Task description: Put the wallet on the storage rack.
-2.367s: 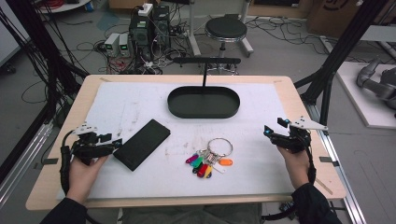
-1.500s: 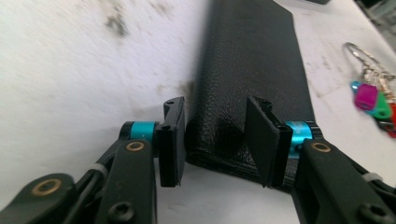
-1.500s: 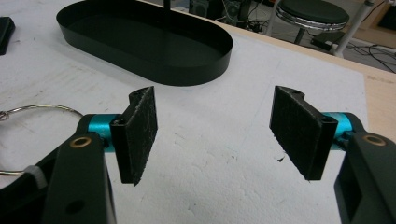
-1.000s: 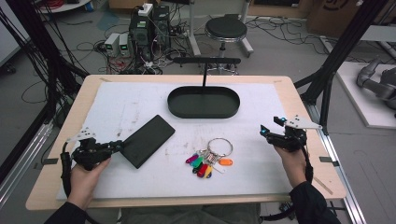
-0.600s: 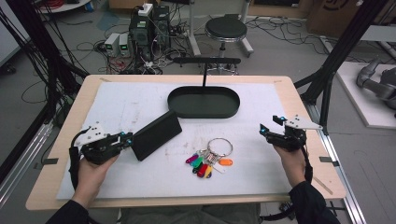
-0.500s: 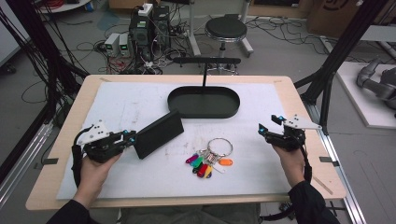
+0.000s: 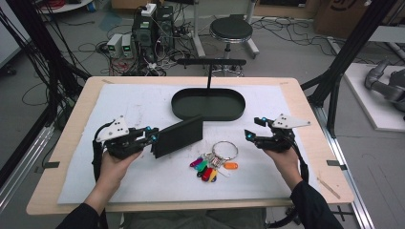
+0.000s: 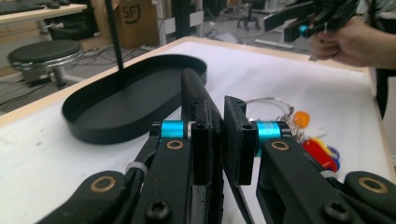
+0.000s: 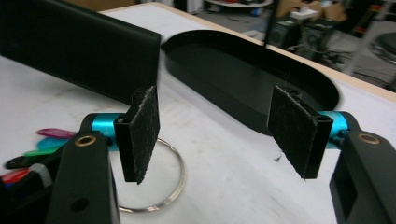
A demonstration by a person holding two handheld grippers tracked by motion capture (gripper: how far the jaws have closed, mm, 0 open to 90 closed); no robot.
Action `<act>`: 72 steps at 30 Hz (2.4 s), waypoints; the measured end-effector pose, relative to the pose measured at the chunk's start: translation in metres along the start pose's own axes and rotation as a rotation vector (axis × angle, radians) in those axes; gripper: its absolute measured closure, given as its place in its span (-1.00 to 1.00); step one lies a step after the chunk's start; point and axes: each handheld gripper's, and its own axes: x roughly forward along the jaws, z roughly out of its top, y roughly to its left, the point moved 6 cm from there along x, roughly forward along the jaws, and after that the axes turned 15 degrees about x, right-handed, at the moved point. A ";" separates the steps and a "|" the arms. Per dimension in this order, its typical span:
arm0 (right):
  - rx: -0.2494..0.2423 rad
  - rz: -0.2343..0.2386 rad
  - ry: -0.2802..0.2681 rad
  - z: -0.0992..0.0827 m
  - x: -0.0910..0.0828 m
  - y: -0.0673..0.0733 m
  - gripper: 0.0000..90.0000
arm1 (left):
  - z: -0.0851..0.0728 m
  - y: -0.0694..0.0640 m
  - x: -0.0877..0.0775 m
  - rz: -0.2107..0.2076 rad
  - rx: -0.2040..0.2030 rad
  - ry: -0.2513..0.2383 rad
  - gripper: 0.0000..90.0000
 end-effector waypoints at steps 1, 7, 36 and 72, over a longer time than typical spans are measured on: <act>-0.008 0.015 0.012 0.000 0.003 0.002 -0.22 | 0.003 -0.001 0.002 -0.010 0.005 -0.012 0.81; -0.060 0.121 0.096 -0.001 0.030 0.023 -0.27 | 0.015 -0.007 0.010 -0.051 0.017 -0.068 0.81; -0.164 0.377 0.250 0.002 0.115 0.053 0.34 | 0.005 -0.003 -0.004 -0.105 -0.002 -0.106 0.78; -0.288 0.410 0.328 0.001 0.087 0.051 0.73 | -0.065 0.013 0.036 -0.180 -0.031 0.203 0.23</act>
